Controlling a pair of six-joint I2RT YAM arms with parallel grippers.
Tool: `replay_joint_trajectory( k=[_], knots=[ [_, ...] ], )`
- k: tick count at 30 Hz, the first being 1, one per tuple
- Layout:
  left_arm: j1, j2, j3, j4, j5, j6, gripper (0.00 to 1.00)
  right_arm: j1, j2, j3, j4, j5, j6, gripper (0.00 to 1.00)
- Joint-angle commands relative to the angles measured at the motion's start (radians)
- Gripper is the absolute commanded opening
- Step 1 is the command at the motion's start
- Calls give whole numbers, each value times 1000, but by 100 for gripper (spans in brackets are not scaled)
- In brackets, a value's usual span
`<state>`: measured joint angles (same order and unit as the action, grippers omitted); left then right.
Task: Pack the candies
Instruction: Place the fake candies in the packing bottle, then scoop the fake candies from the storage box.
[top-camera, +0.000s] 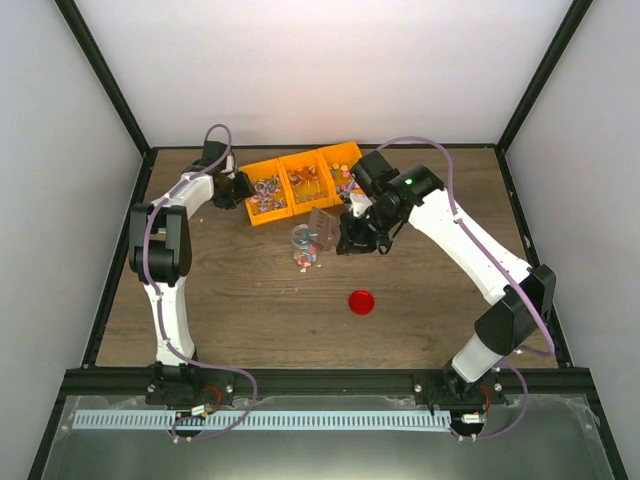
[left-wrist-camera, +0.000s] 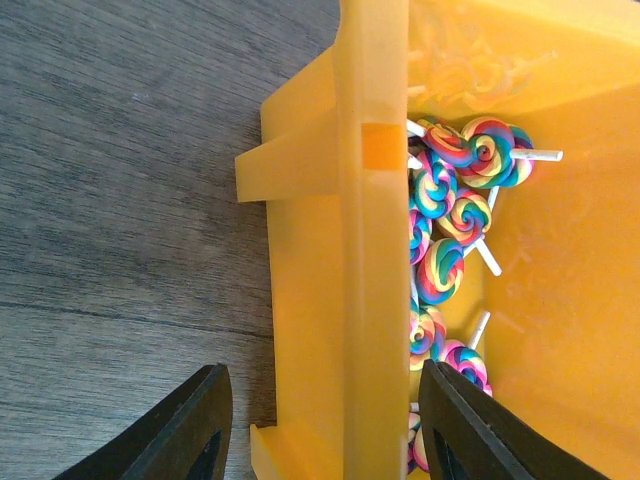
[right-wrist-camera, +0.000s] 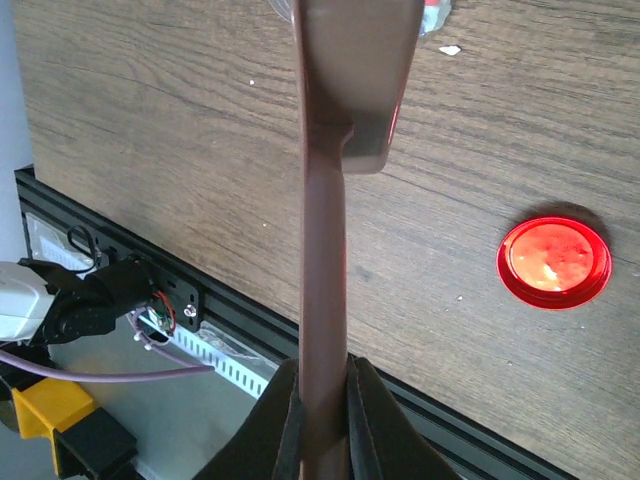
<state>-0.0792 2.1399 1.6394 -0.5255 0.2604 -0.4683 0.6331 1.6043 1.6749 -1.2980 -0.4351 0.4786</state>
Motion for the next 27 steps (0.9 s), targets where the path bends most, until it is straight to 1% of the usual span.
replay_joint_trajectory(
  k=[1, 8, 13, 15, 18, 20, 23, 24, 27],
  knots=[
    [4, -34, 10, 1, 13, 4, 53, 15, 12, 63, -6, 43, 27, 1],
    [4, -37, 11, -2, 5, 7, 54, 15, 11, 77, -6, 49, 28, 1],
    [4, -38, 12, -6, -6, 6, 54, 12, 11, 133, 19, 58, 56, 1],
    [4, -38, 19, -9, -10, 5, 54, -5, 6, 138, 95, 17, 82, 1],
    [5, -33, 50, -25, -9, 6, 54, -50, 0, 95, 268, -128, 161, 1],
    [6, -32, 79, -40, -16, 9, 54, -76, -1, 44, 428, -223, 240, 1],
    [5, -29, 111, -62, -45, 13, 54, -91, 21, -22, 640, -299, 364, 1],
    [5, -26, 116, -68, -55, 13, 54, -95, 43, -24, 676, -307, 392, 1],
    [3, -6, 146, -89, -85, 12, 54, -110, 132, 33, 700, -329, 433, 1]
  ],
)
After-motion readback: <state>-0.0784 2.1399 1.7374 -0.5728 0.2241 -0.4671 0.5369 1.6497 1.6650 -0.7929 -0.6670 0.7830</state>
